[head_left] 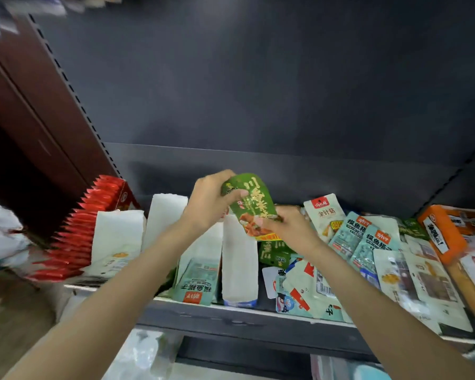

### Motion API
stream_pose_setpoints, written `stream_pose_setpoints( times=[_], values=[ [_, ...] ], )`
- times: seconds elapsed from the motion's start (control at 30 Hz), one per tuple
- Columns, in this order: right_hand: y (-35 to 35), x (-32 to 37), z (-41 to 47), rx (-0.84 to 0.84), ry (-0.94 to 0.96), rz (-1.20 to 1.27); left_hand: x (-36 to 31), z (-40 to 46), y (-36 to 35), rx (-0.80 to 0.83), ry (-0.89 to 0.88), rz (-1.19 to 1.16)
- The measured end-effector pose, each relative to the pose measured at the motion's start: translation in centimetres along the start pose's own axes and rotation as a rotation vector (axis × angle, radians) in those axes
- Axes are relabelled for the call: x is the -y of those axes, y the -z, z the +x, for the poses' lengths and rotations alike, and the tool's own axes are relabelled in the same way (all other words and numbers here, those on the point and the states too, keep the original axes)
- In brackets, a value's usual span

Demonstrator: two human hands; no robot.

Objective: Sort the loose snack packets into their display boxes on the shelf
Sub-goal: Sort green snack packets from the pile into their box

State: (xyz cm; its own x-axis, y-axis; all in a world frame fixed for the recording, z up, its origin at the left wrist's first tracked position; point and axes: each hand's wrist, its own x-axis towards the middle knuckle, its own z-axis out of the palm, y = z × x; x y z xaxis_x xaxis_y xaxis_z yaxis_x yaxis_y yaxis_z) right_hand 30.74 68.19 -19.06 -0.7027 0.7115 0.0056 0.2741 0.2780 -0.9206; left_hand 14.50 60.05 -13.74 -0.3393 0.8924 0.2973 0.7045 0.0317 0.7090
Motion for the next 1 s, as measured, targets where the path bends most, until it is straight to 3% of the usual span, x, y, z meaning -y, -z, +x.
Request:
stream_pose_setpoints(
  times=[0.23, 0.47, 0.63, 0.8, 1.0],
  values=[
    [-9.3, 4.2, 1.4, 0.019, 0.025, 0.031, 4.4, -3.2, 8.2, -0.024, -0.217, 0.117],
    [-17.4, 5.6, 2.3, -0.037, -0.047, -0.026, 10.3, -5.4, 12.8, 0.006, -0.274, 0.177],
    [-19.6, 5.1, 2.2, -0.071, -0.146, -0.098, 12.7, -6.5, 13.2, 0.090, -0.338, 0.257],
    [-19.6, 5.6, 1.6, -0.111, -0.084, -0.189, 12.1, -6.8, 14.1, 0.054, -0.603, 0.494],
    [-19.9, 5.5, 1.7, -0.160, -0.050, -0.372, 12.9, -6.6, 13.4, 0.259, -0.407, 0.572]
  ],
)
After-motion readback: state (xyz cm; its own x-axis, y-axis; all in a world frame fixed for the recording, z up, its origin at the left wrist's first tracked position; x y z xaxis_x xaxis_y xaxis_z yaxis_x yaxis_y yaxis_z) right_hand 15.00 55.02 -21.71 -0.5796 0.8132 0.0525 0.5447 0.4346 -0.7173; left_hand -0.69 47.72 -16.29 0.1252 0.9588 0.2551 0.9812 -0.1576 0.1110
